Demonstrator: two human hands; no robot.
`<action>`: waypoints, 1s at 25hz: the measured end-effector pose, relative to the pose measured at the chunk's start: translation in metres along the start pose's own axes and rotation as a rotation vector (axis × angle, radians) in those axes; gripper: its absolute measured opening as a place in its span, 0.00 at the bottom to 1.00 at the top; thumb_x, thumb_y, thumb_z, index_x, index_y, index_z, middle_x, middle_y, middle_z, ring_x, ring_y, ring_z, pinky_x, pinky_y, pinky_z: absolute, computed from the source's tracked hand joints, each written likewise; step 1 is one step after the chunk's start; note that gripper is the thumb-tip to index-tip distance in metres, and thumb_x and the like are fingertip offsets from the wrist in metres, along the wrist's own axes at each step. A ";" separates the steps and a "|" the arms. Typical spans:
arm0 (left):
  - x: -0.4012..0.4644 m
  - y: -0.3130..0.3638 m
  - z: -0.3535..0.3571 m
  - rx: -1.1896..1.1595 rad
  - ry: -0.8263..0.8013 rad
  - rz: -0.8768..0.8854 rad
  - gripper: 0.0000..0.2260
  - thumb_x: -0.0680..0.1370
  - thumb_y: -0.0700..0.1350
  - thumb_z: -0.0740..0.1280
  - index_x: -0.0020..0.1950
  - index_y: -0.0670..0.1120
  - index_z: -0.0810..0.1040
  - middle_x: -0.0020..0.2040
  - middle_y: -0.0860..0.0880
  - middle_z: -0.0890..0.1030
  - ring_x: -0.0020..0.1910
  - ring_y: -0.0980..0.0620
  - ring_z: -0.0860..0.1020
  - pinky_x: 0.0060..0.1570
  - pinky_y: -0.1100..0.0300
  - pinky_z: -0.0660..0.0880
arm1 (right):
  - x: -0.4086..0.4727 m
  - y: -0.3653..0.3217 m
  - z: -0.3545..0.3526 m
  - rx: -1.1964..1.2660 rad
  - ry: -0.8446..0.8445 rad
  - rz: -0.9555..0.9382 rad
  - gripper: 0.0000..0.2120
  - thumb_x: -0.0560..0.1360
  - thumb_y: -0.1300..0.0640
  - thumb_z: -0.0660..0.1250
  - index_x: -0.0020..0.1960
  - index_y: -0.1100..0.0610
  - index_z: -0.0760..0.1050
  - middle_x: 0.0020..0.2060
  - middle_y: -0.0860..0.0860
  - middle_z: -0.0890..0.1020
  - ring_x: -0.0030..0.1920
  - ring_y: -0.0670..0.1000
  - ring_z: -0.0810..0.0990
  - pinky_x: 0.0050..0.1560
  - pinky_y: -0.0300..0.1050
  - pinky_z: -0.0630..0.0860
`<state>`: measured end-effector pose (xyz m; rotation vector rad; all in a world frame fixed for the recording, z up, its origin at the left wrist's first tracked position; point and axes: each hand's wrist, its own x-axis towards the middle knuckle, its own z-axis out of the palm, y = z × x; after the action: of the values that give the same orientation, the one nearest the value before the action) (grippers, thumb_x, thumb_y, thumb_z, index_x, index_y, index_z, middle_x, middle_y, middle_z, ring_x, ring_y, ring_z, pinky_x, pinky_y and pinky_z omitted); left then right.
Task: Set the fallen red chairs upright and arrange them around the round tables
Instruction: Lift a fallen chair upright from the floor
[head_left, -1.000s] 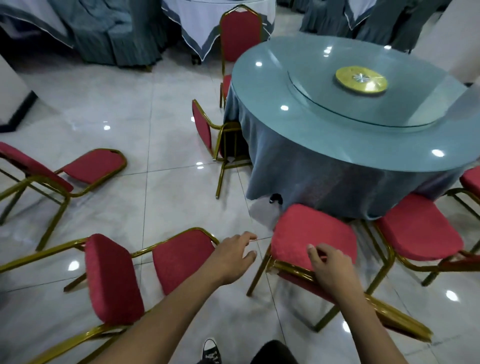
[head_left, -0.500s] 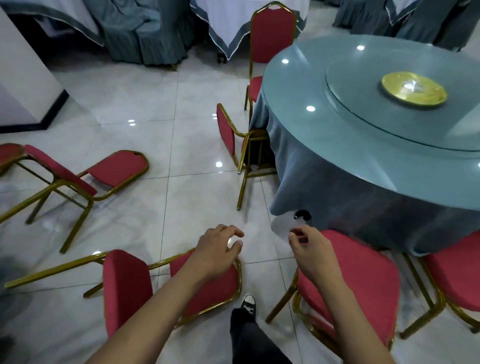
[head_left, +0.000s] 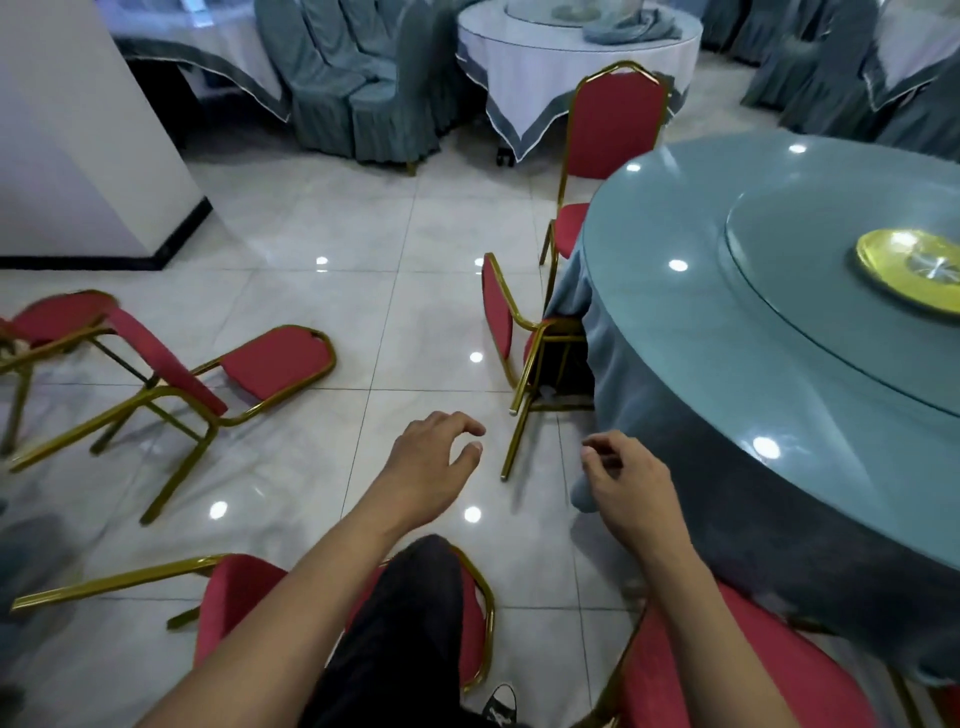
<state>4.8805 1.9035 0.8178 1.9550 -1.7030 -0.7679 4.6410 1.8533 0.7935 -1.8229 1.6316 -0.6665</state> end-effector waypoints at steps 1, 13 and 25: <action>0.012 0.000 -0.002 -0.004 -0.003 0.003 0.13 0.83 0.52 0.60 0.66 0.55 0.75 0.65 0.54 0.75 0.66 0.52 0.69 0.69 0.52 0.67 | 0.011 -0.002 0.001 0.001 0.001 0.002 0.08 0.81 0.51 0.64 0.58 0.52 0.79 0.51 0.47 0.80 0.48 0.45 0.78 0.42 0.31 0.68; 0.241 -0.082 -0.057 -0.008 -0.072 0.053 0.12 0.83 0.51 0.60 0.66 0.56 0.75 0.66 0.54 0.75 0.66 0.52 0.70 0.68 0.52 0.66 | 0.219 -0.054 0.092 -0.072 0.041 0.049 0.06 0.81 0.51 0.65 0.56 0.47 0.78 0.49 0.42 0.78 0.45 0.38 0.75 0.43 0.31 0.68; 0.495 -0.212 -0.235 -0.037 -0.160 0.067 0.11 0.84 0.51 0.59 0.65 0.56 0.75 0.65 0.55 0.75 0.66 0.52 0.69 0.68 0.51 0.66 | 0.478 -0.213 0.235 -0.046 0.007 0.153 0.08 0.81 0.50 0.65 0.58 0.47 0.79 0.50 0.42 0.80 0.47 0.37 0.77 0.44 0.31 0.71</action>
<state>5.2385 1.4380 0.7961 1.8450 -1.8219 -0.9468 5.0130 1.4167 0.7721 -1.7081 1.7832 -0.5731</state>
